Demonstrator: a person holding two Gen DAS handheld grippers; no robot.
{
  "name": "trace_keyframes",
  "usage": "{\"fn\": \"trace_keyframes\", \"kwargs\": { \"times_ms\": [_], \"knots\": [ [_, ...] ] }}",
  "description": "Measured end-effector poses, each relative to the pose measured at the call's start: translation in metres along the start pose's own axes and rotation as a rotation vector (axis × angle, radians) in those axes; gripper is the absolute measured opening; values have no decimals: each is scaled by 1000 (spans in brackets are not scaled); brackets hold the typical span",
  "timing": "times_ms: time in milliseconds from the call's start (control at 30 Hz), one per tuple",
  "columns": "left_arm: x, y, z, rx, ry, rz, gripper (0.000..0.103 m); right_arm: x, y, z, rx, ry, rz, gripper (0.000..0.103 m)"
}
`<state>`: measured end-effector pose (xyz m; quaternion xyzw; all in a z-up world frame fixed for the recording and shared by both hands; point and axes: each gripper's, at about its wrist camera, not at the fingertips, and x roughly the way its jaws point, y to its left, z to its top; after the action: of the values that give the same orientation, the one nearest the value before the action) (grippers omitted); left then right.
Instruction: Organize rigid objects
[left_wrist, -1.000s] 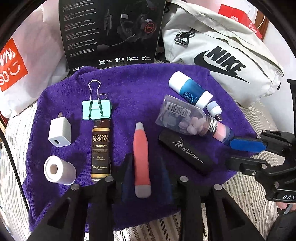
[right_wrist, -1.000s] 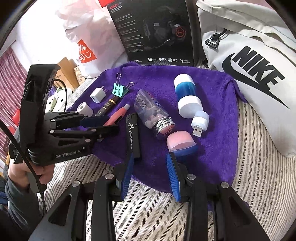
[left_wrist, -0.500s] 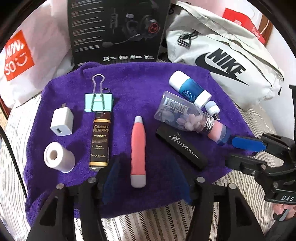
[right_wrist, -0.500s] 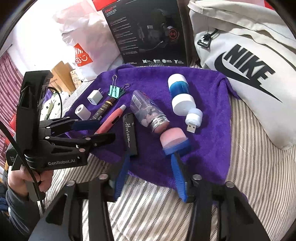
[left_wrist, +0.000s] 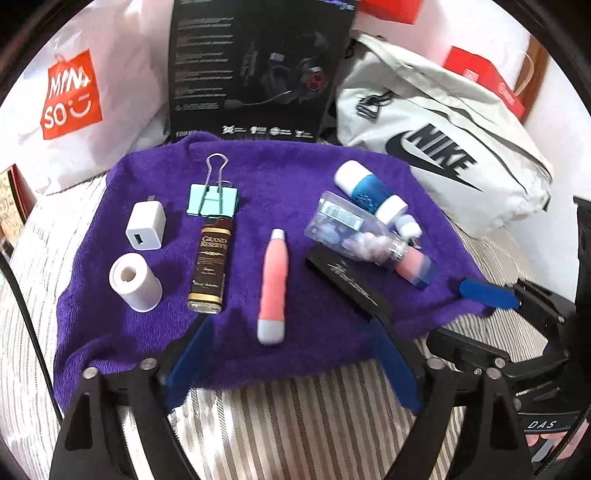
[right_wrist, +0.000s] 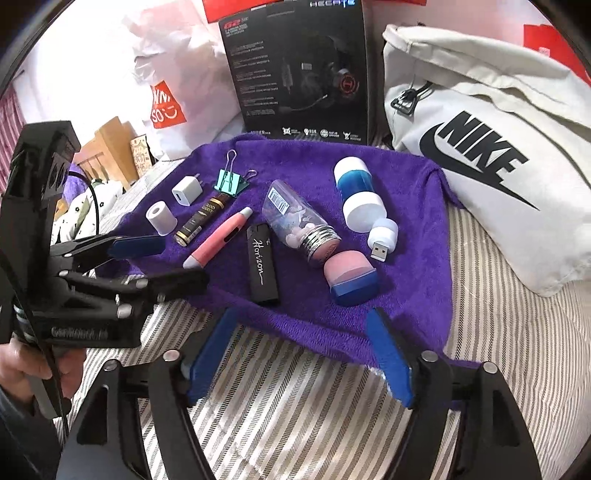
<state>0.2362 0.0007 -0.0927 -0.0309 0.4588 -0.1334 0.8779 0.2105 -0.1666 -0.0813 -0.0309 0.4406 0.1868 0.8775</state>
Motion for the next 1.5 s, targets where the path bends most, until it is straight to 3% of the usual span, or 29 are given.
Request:
{"fn": "trace_keyframes", "kwargs": {
  "times_ms": [167, 400, 567, 800, 933, 1133, 1367, 1500],
  "knots": [
    [-10, -14, -9, 73, -21, 49, 94, -12, -4, -9, 72, -8, 21, 91],
    [-35, -12, -24, -1, -29, 57, 94, -24, -11, -35, 168, 37, -54, 103],
    [-60, -18, -40, 4, -65, 90, 101, -48, -14, -48, 229, 13, -106, 103],
    [-88, -19, -62, -12, -91, 133, 103, -82, 1, -65, 214, -3, -203, 103],
    [-100, -15, -72, -60, -92, 143, 103, -100, 10, -72, 189, -11, -229, 103],
    [-115, -21, -89, -65, -99, 225, 103, -123, 14, -84, 209, -46, -232, 103],
    [-140, -37, -103, -72, -137, 185, 103, -141, 12, -97, 236, -70, -262, 103],
    [-151, -44, -112, -65, -145, 201, 103, -151, 14, -104, 236, -76, -287, 103]
  ]
}}
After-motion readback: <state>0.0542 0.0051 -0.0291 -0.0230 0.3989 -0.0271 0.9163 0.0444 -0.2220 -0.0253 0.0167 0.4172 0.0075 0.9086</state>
